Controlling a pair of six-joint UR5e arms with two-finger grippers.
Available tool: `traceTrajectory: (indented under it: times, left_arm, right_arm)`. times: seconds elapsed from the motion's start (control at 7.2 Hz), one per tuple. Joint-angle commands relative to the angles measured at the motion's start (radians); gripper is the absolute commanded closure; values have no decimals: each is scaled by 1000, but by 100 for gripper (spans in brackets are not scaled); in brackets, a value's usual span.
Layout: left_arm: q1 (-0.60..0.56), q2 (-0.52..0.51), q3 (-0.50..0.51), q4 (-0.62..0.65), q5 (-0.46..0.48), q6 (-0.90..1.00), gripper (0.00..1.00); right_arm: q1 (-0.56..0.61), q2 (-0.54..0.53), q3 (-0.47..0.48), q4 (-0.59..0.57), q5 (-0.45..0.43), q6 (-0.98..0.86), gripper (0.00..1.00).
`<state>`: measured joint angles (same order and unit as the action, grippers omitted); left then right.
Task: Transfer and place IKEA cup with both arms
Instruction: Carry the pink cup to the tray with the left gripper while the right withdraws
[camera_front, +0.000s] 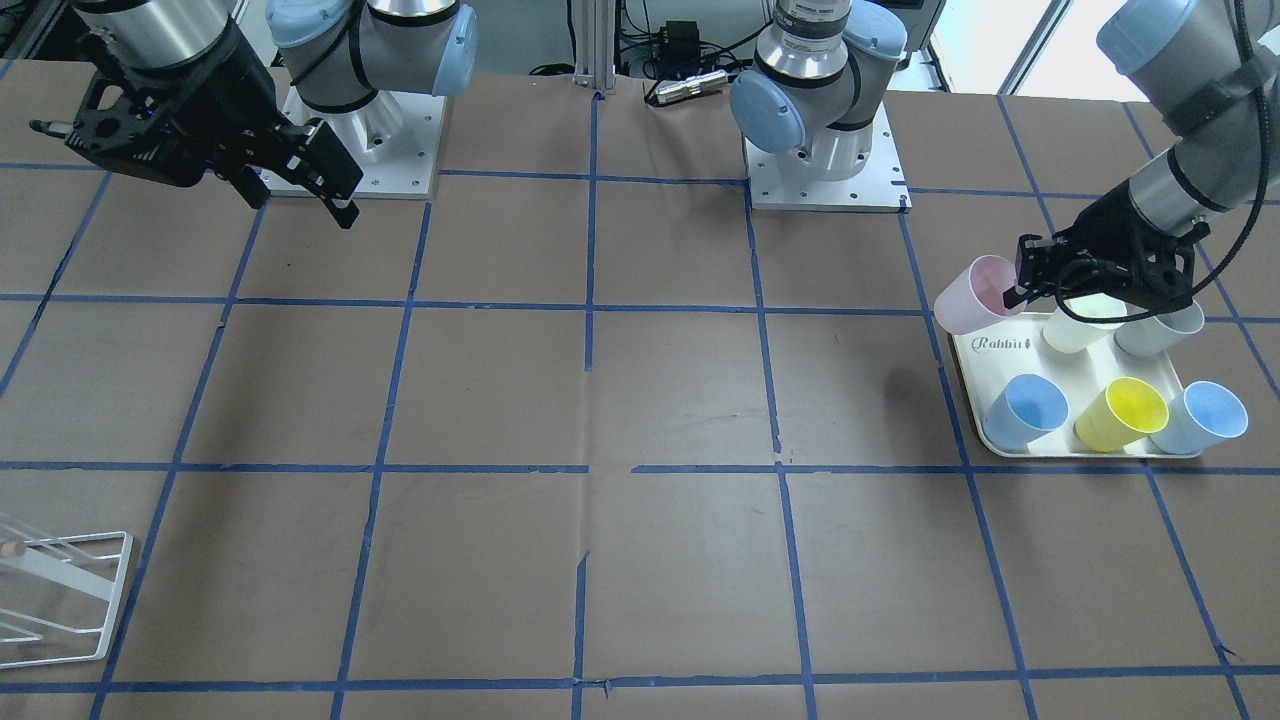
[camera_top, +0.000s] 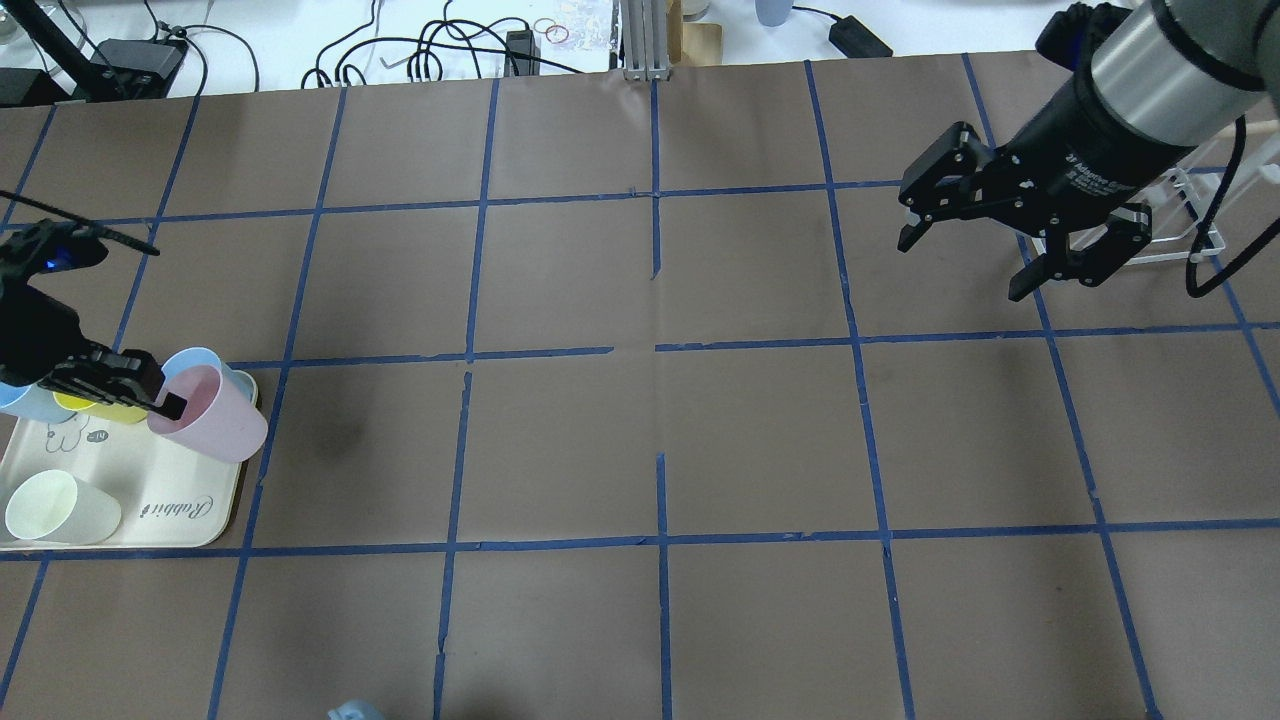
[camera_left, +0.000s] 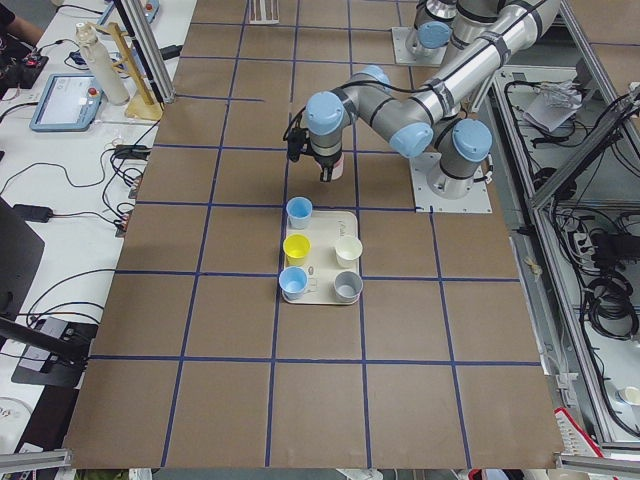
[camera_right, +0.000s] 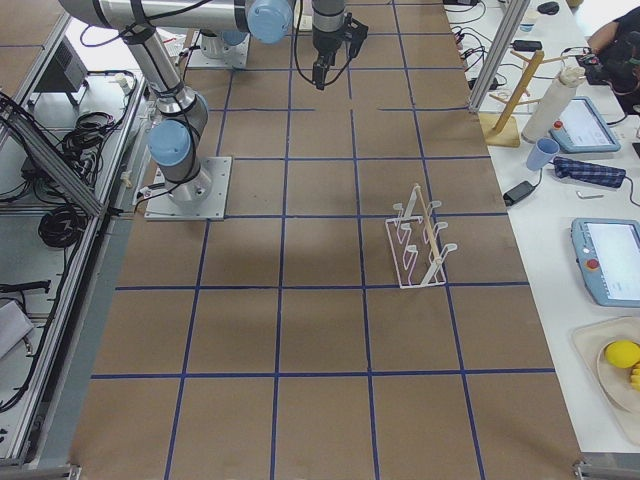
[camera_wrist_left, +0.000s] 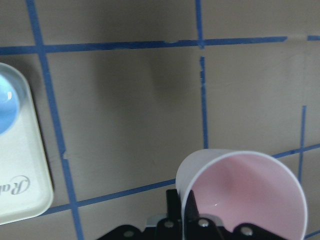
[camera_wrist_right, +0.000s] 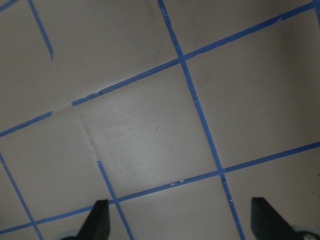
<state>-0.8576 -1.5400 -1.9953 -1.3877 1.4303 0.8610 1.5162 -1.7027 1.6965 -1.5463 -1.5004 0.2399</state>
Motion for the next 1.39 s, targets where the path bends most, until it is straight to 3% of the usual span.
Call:
traceTrajectory:
  times: [0.0,0.42,0.83,1.25]
  left_arm:
    - [48,-12,-37,109,38,112,100]
    - [164,-87,-85,275,50,234,100]
    - [164,-118,-111,285,48,246,100]
    - [164,-143,-114,294,50,243,100]
  right_arm:
    - [88,3,9,-8,-153,-5,0]
    - [68,6,12,-35,-153,-31,0]
    - [7,5,43,-57,12,-172,0]
    - [6,-2,45,-51,-27,-215,0]
